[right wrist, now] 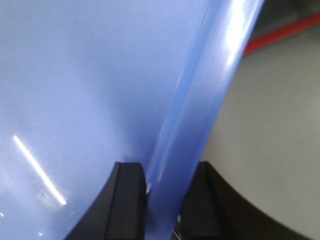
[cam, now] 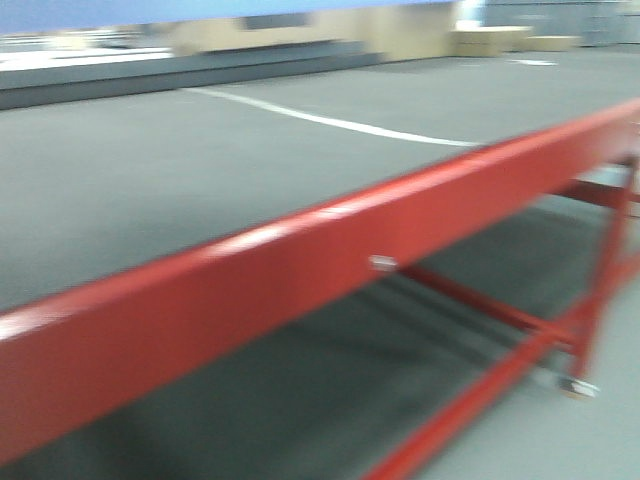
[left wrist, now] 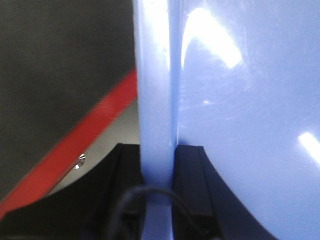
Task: Grab blue tray and place on right shelf
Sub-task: 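Drive the base away from the table toward the steel shelving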
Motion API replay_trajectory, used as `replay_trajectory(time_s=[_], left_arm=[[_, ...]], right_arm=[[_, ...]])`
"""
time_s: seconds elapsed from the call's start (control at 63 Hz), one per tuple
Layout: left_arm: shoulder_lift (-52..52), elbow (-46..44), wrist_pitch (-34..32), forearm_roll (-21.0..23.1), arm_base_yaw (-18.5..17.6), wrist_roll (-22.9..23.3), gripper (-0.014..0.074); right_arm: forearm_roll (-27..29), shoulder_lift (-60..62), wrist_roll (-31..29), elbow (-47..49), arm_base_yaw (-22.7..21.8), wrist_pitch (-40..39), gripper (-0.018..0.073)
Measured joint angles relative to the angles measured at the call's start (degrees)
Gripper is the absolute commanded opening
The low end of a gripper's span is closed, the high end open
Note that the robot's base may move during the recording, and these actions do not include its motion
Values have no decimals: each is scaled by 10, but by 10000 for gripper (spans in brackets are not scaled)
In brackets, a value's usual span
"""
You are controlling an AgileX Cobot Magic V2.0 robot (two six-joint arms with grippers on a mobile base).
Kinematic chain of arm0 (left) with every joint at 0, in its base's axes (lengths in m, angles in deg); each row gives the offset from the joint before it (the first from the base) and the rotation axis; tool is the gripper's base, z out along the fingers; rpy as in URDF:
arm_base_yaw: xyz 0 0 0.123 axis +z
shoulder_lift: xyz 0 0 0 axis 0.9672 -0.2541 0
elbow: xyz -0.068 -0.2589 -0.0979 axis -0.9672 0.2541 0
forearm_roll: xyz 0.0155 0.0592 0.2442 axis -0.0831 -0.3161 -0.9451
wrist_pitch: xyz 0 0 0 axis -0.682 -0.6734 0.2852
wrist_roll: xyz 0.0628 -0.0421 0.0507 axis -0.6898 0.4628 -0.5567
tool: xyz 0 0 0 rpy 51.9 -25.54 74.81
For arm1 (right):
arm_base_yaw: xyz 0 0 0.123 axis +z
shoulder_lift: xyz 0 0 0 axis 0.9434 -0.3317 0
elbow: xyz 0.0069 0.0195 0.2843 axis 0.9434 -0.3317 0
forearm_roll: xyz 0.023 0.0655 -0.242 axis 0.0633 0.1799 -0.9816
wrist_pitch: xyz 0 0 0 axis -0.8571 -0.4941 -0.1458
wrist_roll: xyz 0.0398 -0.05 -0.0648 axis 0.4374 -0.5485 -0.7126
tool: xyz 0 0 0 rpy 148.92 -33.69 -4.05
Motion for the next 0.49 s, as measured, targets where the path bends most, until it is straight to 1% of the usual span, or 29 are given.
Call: replay_trajectory(time_s=[0.492], left_arm=[[0, 0, 0, 0, 0, 0, -48]], right_arm=[[0, 0, -1, 0, 0, 0, 57]])
